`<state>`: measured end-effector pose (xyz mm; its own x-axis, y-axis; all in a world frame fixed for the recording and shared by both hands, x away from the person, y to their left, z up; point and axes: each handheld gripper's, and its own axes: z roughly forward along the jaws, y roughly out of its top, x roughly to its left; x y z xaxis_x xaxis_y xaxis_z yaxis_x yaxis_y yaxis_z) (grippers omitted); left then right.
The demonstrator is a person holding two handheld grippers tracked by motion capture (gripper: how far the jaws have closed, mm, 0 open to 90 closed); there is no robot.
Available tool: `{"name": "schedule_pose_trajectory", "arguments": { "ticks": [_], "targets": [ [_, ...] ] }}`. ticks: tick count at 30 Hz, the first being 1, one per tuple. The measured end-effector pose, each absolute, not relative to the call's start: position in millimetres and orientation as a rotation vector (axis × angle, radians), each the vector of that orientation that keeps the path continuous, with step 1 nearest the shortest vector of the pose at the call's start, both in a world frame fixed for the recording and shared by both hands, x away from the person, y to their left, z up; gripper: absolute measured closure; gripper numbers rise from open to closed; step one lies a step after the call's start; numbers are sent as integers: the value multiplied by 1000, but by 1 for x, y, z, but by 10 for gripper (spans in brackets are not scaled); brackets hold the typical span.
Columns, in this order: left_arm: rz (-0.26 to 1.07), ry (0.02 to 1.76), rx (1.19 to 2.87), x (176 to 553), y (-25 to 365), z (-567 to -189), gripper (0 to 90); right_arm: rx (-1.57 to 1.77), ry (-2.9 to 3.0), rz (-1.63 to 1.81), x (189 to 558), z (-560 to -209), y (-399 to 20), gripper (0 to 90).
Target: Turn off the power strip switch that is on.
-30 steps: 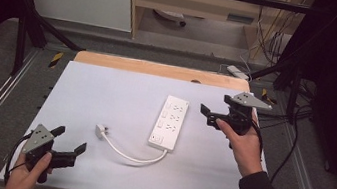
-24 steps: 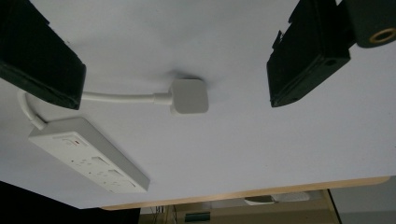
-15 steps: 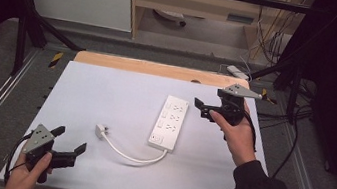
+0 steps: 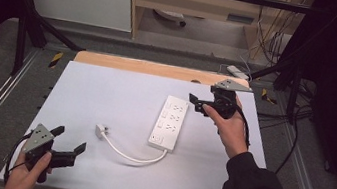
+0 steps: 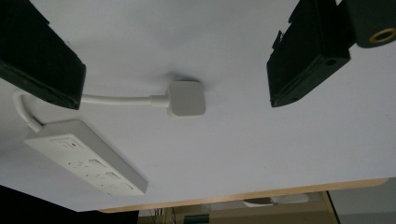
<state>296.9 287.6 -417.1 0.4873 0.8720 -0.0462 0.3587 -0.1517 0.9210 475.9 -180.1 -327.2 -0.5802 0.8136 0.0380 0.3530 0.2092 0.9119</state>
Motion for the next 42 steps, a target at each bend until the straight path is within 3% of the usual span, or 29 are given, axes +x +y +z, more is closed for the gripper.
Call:
{"name": "schedule_pose_trajectory", "arguments": {
  "ticks": [15,29,34,42],
  "targets": [
    [644,1053,1733,297,288,-417,45,1097,2017,1352,490,-335,-170,249],
    [637,1051,1734,298,288,-417,45,1102,1991,1323,502,-345,-161,553],
    [635,1049,1734,298,288,-417,45,1089,1989,1335,508,-351,-156,702],
    [636,1048,1732,298,289,-417,45,1087,1997,1343,513,-359,-152,799]
  ]
}}
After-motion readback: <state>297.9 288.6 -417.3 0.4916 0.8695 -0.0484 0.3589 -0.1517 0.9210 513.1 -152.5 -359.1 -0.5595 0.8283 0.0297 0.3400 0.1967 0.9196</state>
